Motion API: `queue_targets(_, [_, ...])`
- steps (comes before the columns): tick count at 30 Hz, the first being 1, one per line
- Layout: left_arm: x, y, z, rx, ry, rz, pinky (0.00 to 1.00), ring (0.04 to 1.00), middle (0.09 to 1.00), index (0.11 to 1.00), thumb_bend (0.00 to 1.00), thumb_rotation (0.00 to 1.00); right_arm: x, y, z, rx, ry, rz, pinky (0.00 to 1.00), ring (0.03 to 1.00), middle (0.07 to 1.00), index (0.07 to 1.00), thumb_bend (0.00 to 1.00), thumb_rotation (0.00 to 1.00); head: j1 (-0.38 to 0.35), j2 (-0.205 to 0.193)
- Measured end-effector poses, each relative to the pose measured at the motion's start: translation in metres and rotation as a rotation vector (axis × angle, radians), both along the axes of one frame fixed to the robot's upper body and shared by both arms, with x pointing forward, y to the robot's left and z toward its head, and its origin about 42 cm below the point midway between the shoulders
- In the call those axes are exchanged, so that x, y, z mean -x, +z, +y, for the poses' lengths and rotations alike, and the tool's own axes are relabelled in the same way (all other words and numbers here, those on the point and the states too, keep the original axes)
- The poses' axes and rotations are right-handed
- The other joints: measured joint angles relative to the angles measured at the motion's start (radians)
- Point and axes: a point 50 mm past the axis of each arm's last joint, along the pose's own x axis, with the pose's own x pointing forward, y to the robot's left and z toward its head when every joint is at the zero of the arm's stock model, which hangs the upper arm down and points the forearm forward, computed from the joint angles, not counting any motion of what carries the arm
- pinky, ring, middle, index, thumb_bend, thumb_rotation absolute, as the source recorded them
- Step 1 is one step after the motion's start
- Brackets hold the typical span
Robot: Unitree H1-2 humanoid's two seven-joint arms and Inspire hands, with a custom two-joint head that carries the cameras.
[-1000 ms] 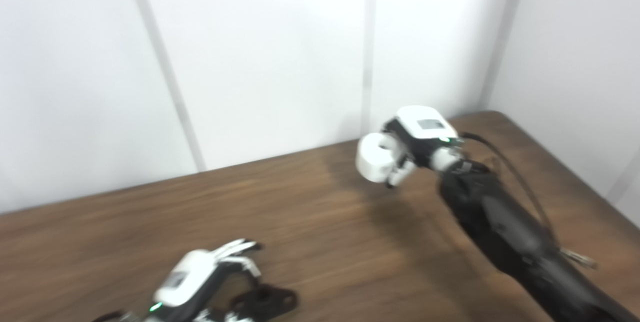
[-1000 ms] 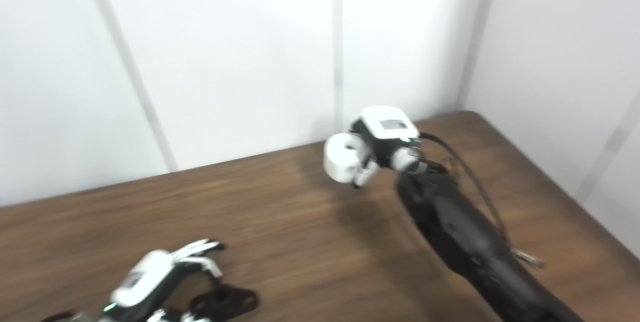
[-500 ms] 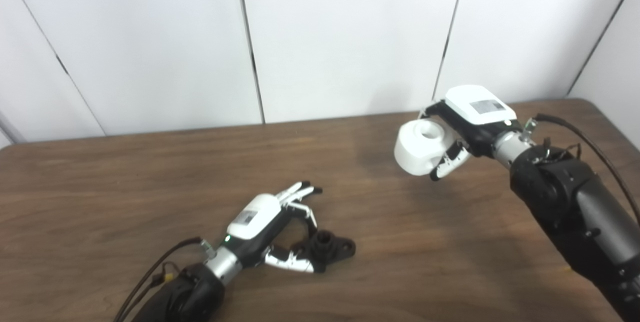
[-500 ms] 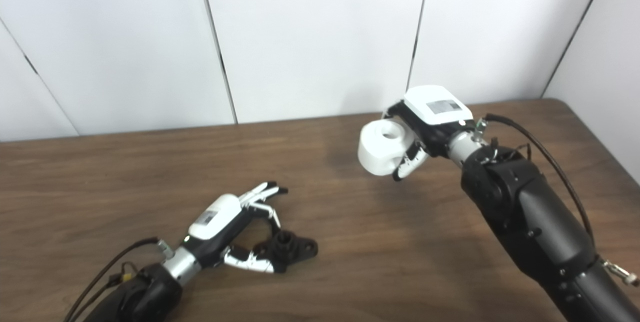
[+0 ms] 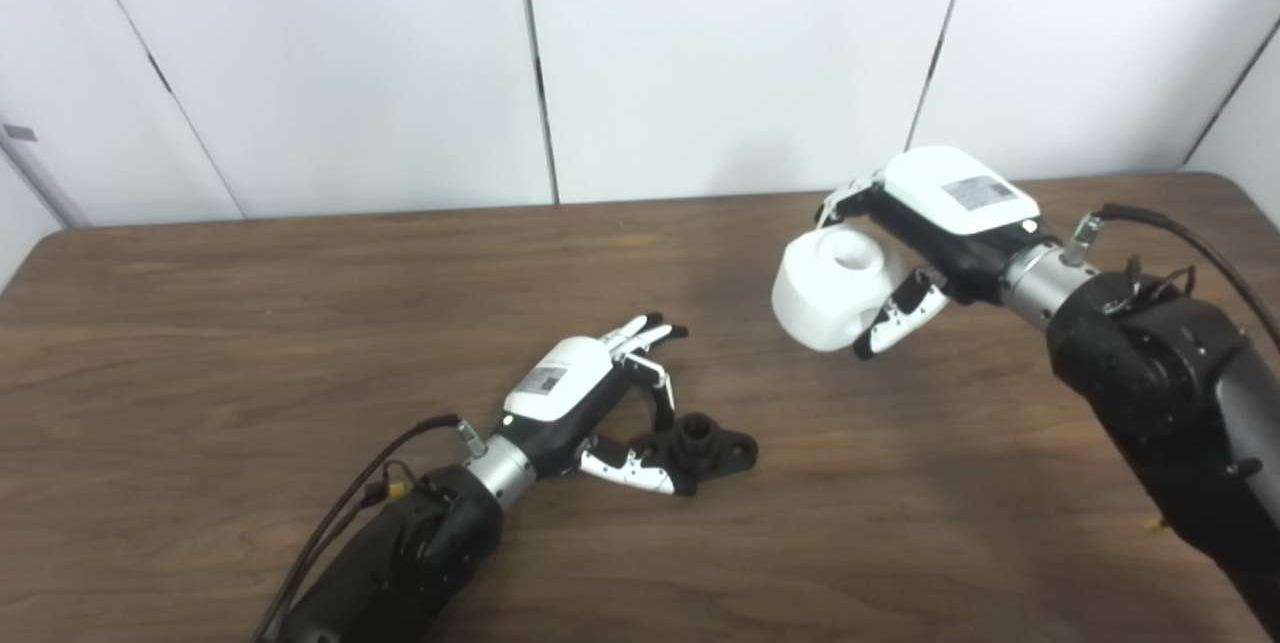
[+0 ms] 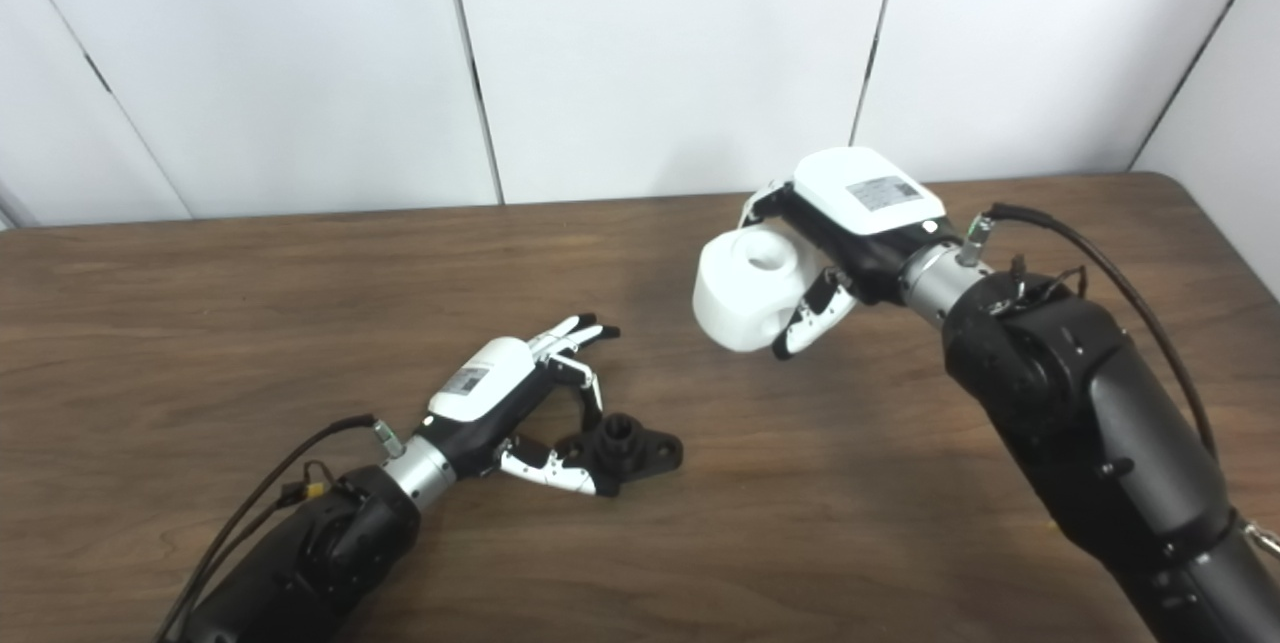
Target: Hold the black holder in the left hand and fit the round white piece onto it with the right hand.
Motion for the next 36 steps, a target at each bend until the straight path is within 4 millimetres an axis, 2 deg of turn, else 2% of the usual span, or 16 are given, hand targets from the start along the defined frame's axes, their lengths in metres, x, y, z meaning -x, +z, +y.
queue_targets(21, [0.001,0.002,-0.007,-0.008,0.006,0.003,0.95,1.0,0.941,0.487,0.52,0.07,0.011,-0.009,0.045,-0.054,0.15,0.04,0.75,0.798,0.745,0.479,0.53,0.15,0.015,0.023])
queue_targets(36, [0.003,0.003,-0.008,-0.01,0.009,0.004,0.94,1.0,0.94,0.487,0.52,0.07,0.014,-0.018,0.062,-0.006,0.192,0.089,0.8,0.826,0.752,0.481,0.53,0.14,0.02,0.038])
